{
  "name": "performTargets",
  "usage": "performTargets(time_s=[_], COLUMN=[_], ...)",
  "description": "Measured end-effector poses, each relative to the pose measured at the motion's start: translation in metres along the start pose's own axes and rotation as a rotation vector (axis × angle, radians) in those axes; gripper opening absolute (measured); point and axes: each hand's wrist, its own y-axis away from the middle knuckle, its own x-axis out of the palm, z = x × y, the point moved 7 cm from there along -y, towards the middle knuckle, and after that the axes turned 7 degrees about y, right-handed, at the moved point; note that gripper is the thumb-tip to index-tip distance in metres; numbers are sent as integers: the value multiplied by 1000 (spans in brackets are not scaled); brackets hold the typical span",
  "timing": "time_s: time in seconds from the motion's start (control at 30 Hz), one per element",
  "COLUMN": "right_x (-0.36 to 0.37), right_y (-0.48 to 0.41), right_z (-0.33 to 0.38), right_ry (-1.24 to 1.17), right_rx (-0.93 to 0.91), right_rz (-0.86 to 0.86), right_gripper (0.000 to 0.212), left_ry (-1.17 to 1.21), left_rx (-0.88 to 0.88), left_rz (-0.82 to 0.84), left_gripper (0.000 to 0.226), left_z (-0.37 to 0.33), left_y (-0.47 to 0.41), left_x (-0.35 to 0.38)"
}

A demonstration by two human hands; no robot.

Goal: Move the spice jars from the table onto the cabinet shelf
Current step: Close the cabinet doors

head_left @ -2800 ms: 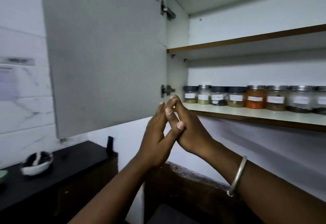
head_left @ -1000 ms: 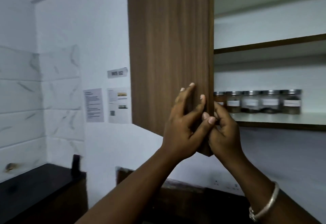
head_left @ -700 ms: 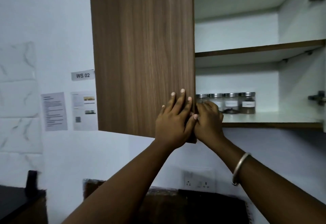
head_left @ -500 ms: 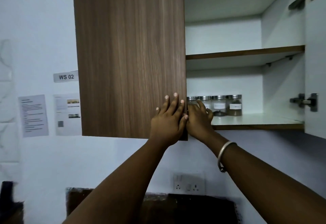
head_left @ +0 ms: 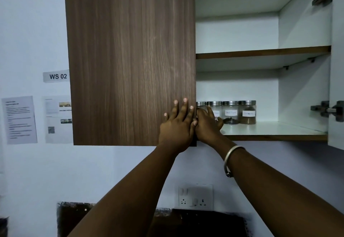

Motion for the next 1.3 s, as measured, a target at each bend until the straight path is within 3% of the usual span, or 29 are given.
performTargets(time_s=[0.17,0.27,0.37,0.53,0.67,0.8,1.0,1.17,1.3], right_x=[3,-13,-45,-130,-206,-291,-389,-440,-447], right_y=[0,12,38,118,190,254,331,364,367], right_z=[-3,0,-1,-7,-40,-61,-90,-131,-185], right_ry=[-24,29,44,-117,-112,-37,336,631,490], right_rx=[-18,-27,-98,-260,-195,-171,-50,176,404], right_rz=[7,25,39,-163,-308,-503,-724,-829,-729], right_gripper=[32,48,76,68,71,66,67,72,76], left_ry=[-12,44,251,687,1055,1208,1443,1492,1426], left_rx=[1,-15,-15,177,451,701,962,934,837], left_rz=[20,102,165,-29,-125,-180,-238,-81,140], left_gripper=[61,63,69,72,64,64,63,70,78], left_z=[0,-7,-30,-110,-211,-299,-413,-480,-517], left_y=[1,-2,3,39,58,77,99,100,90], left_x=[1,-9,-21,-44,-79,-119,-165,-165,-149])
